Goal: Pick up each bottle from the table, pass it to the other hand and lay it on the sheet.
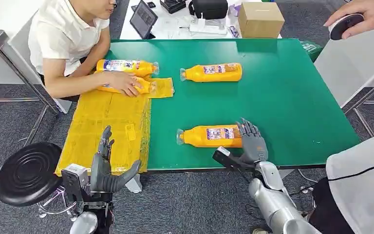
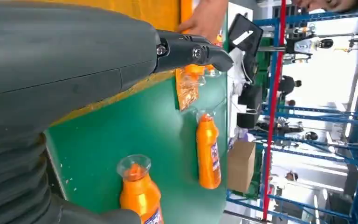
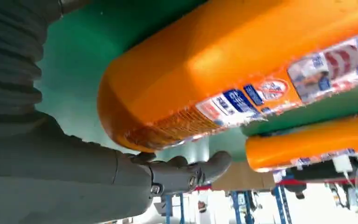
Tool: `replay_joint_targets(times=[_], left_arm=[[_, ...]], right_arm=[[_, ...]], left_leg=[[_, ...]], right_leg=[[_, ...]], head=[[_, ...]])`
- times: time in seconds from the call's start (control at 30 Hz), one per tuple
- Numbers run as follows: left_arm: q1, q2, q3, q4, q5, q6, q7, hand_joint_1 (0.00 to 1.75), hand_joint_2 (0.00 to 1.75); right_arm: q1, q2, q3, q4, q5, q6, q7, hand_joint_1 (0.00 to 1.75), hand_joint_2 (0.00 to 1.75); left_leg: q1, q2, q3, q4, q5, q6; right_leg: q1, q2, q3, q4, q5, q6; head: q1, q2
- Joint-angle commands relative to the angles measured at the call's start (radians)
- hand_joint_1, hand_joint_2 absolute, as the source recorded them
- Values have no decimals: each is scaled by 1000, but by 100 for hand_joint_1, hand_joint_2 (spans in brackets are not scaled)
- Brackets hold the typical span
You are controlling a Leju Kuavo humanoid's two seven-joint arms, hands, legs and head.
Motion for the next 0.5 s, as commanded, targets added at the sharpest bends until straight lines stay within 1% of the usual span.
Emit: replay_joint_targets(times=[0.03,0.13,0.2,0.3,0.4,0.5], left_arm=[[-65,4,-24,97,4,-1,22,0,175],[-65,5,-21,95,6,1,29,0,175],[-66,4,-20,96,5,1,35,0,175],[-66,5,-25,94,0,0,41,0,175],[-65,6,-26,92,-3,1,43,0,175],[-65,6,-24,90,-3,1,43,0,175]], right_arm=[[-141,-7,125,177,47,45,83,0,175],[-149,-2,125,181,47,65,101,0,175],[-159,4,128,197,53,123,167,0,175],[-167,0,137,207,66,154,213,0,175],[-179,-4,139,219,70,184,234,0,175],[-181,-6,140,216,70,187,235,0,175]], left_leg=[[0,1,3,-1,0,-1],[0,2,4,-1,-1,-1],[1,1,4,-1,-1,-2],[1,1,3,0,-1,-1],[0,0,4,-1,0,-1],[0,0,5,-1,0,-1]], right_leg=[[0,0,2,-1,0,-1],[0,1,3,-1,0,-2],[1,0,3,-1,0,-2],[1,0,3,0,-1,-2],[0,-1,4,-1,-1,-1],[0,-1,4,0,0,-1]], head=[[0,0],[0,0],[0,0],[0,0],[0,0],[0,0]])
